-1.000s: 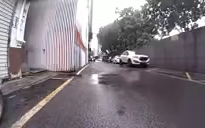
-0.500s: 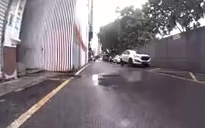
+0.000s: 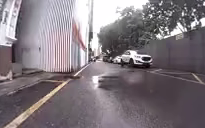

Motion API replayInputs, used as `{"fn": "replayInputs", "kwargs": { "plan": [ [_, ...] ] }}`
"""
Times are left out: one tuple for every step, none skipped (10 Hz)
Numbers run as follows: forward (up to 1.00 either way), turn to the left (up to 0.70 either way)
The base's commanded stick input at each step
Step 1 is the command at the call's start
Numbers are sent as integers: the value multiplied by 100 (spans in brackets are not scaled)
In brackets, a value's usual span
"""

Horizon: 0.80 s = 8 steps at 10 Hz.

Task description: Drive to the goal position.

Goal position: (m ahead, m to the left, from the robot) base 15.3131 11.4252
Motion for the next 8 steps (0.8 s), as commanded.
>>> {"fn": "replayInputs", "kwargs": {
  "plan": [
    [45,3],
    [45,16],
    [45,13],
    [45,0],
    [45,0],
    [45,0],
    [45,0],
    [45,0]
  ]
}}
